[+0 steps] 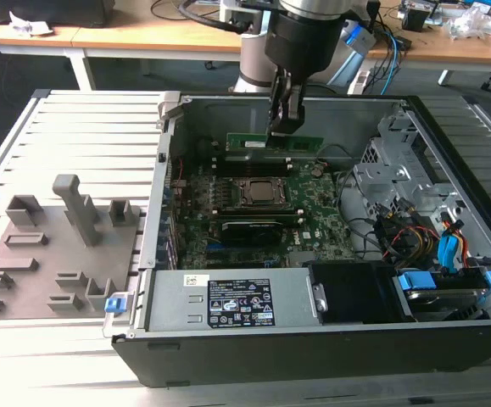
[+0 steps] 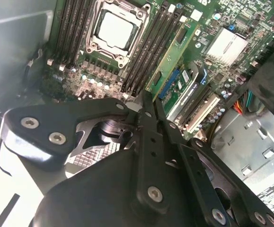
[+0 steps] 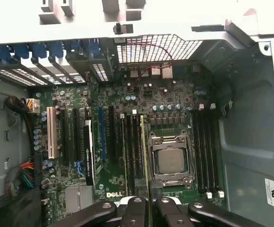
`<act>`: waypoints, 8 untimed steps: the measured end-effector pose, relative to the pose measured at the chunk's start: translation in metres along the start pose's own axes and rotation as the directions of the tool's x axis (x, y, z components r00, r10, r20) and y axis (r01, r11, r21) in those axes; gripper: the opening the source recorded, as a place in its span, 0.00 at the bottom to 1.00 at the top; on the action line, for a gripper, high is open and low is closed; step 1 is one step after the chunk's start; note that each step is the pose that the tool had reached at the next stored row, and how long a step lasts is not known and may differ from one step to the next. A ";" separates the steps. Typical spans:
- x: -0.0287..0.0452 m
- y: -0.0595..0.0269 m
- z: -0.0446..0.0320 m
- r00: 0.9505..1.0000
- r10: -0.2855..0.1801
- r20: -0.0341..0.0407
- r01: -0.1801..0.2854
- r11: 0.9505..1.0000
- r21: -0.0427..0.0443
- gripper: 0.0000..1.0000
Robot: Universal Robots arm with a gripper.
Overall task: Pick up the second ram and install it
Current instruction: 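Insert the second ram into the second slot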
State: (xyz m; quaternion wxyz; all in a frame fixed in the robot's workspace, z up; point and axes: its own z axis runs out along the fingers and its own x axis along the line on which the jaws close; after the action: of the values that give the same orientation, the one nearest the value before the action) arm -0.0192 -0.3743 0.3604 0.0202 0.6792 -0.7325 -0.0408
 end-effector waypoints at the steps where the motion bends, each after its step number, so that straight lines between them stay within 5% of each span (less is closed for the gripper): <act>1: 0.0000 -0.0001 0.0011 1.000 0.000 0.000 0.000 1.000 0.000 0.14; 8: 0.0002 -0.0007 0.0085 1.000 0.000 0.000 0.000 1.000 0.000 0.14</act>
State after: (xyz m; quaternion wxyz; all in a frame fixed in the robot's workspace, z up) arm -0.0192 -0.3744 0.3519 0.0202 0.6792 -0.7325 -0.0408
